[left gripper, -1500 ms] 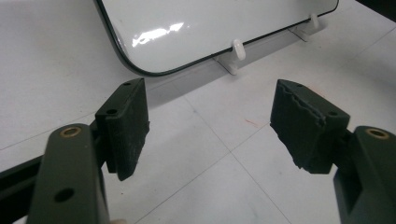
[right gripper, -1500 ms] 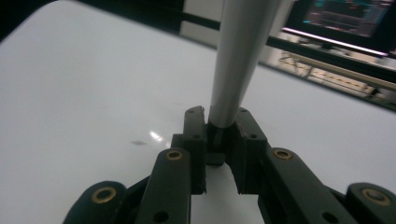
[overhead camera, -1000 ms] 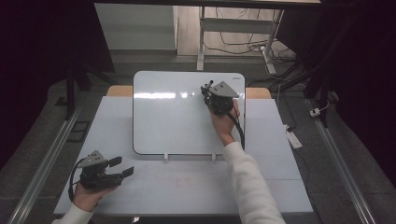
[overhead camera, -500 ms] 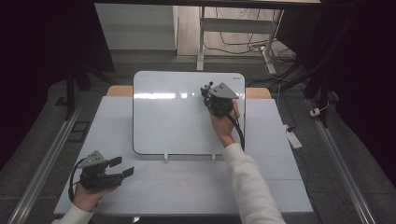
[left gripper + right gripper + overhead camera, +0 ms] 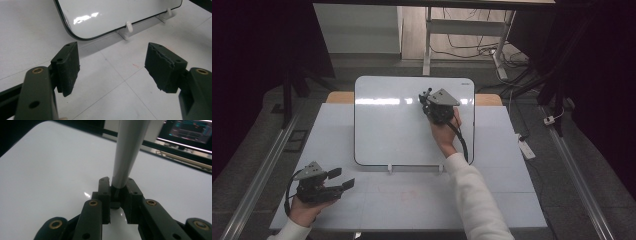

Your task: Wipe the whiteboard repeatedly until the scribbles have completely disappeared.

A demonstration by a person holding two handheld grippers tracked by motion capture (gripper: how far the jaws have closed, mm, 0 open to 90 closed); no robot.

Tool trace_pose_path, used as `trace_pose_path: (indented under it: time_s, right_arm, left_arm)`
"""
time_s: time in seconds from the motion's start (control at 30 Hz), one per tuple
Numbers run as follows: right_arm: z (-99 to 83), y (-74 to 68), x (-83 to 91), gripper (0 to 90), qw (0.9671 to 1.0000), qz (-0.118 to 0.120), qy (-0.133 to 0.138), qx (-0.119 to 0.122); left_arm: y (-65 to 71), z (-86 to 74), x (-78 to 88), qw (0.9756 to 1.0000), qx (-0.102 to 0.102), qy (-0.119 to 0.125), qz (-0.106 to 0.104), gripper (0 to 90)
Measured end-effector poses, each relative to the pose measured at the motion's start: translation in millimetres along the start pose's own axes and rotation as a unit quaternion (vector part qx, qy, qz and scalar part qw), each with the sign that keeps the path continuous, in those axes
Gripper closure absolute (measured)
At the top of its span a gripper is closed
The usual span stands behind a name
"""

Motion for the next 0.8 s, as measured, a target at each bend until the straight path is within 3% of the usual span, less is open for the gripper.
trace_pose_path:
  time_s: [0.1, 0.17, 0.23, 0.3, 0.43, 0.53, 0.6, 0.73, 0.8]
  right_arm:
    - [-3.6, -9.9, -1.2, 77.6, 0.9999, 0.012, -0.006, 0.01]
    - [-9.5, -26.8, -5.2, 77.6, 0.9988, 0.026, -0.016, 0.04]
    - [-10.1, -32.4, -8.4, 77.6, 0.9978, 0.026, -0.015, 0.058]
    - [-3.4, -22.9, -9.7, 77.6, 0.9988, 0.014, -0.006, 0.046]
    - [20.0, 15.1, -9.4, 77.6, 0.9995, -0.028, 0.013, 0.006]
    - [29.2, 29.3, -9.5, 77.5, 0.9991, -0.034, 0.02, -0.019]
    - [26.3, 20.7, -12.2, 77.6, 0.9996, -0.016, 0.015, -0.015]
    - [13.1, -13.3, -19.8, 77.6, 0.9993, 0.035, -0.008, 0.013]
    - [12.3, -15.6, -19.4, 77.5, 0.9991, 0.034, -0.012, 0.024]
  left_arm:
    - [0.4, 0.9, -0.9, 1.0, -0.001, 0.0, 0.0, 28.7]
    - [1.0, 1.2, -1.2, 1.0, -0.003, -0.002, 0.0, 28.7]
    - [1.6, 1.1, -0.9, 1.0, -0.002, -0.001, 0.001, 28.7]
    - [1.2, 0.5, 0.3, 1.0, -0.001, -0.001, 0.002, 28.7]
    - [-0.1, 0.0, 1.1, 1.0, 0.002, 0.001, 0.003, 28.7]
    - [-0.3, 0.0, 0.8, 1.0, 0.001, 0.0, 0.003, 28.6]
    - [-0.9, -0.3, 0.2, 1.0, 0.001, -0.001, 0.002, 28.7]
    - [-0.1, -0.2, -0.3, 1.0, -0.001, -0.002, 0.002, 28.7]
    - [0.1, -0.3, 0.3, 1.0, -0.001, -0.002, 0.002, 28.6]
Point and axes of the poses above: each handheld gripper's, and its own axes: x roughly backward along the jaws, z roughly out of its top, y roughly to its right, the point moved 8 cm from there along -x, roughly forward along the jaws, and after that the axes turned 14 degrees about -x, right-handed, at the moved point
